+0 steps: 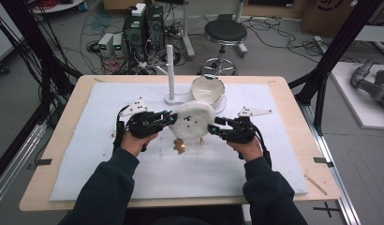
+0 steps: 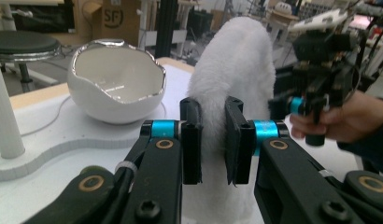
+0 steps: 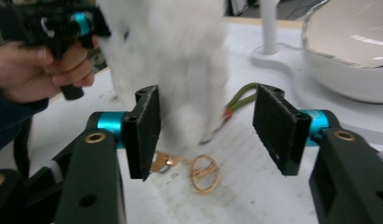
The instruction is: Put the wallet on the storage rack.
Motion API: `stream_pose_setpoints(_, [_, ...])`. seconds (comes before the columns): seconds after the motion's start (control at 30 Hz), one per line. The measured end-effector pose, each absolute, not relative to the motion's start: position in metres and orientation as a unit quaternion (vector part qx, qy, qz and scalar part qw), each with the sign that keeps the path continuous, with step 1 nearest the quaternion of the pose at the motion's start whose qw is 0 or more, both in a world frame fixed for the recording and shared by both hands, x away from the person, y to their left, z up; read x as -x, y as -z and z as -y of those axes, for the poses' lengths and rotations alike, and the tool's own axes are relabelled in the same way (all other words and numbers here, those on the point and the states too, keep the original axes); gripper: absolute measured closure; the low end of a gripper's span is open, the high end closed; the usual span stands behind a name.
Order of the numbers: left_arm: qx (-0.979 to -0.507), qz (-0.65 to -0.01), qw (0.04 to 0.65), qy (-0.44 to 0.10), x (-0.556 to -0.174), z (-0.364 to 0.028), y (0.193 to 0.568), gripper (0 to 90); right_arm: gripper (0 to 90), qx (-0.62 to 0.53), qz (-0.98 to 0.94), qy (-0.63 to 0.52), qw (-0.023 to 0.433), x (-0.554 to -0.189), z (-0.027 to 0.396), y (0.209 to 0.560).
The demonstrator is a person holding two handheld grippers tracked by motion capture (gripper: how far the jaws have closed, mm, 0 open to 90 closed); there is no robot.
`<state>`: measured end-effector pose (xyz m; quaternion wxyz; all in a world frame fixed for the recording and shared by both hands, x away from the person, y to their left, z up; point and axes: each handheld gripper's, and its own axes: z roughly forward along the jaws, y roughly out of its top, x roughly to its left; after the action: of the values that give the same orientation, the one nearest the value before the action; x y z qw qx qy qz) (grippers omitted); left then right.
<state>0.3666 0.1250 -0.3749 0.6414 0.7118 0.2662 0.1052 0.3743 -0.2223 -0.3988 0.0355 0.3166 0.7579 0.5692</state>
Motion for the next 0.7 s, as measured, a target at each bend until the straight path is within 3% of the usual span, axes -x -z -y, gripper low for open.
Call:
stream_pose_setpoints(0.1, [-0.718,-0.263,0.637,-0.102,-0.366,-0.121,0.377,78.5,59.4,-0.296,-0.765,-0.572,0.014,-0.374,0.217,0.4])
stream_pose_setpoints(0.2, [-0.734,-0.27,0.616,-0.094,-0.366,-0.119,0.381,78.4,76.3,-0.298,-0.758,-0.579,0.037,-0.373,0.222,0.397])
stream_pose_setpoints(0.43, [-0.777,-0.285,0.554,-0.09,-0.367,-0.108,0.394,73.0,78.9,-0.293,-0.763,-0.568,0.099,-0.371,0.223,0.39])
stream_pose_setpoints(0.5, [-0.778,-0.295,0.544,-0.107,-0.367,-0.11,0.393,66.7,78.8,-0.284,-0.768,-0.562,0.116,-0.372,0.22,0.385])
stream_pose_setpoints(0.57, [-0.775,-0.312,0.536,-0.12,-0.367,-0.117,0.392,54.6,78.8,-0.277,-0.768,-0.563,0.128,-0.375,0.217,0.38])
stream_pose_setpoints(0.7, [-0.749,-0.337,0.552,-0.144,-0.365,-0.143,0.395,45.7,78.8,-0.27,-0.771,-0.56,0.14,-0.385,0.214,0.369])
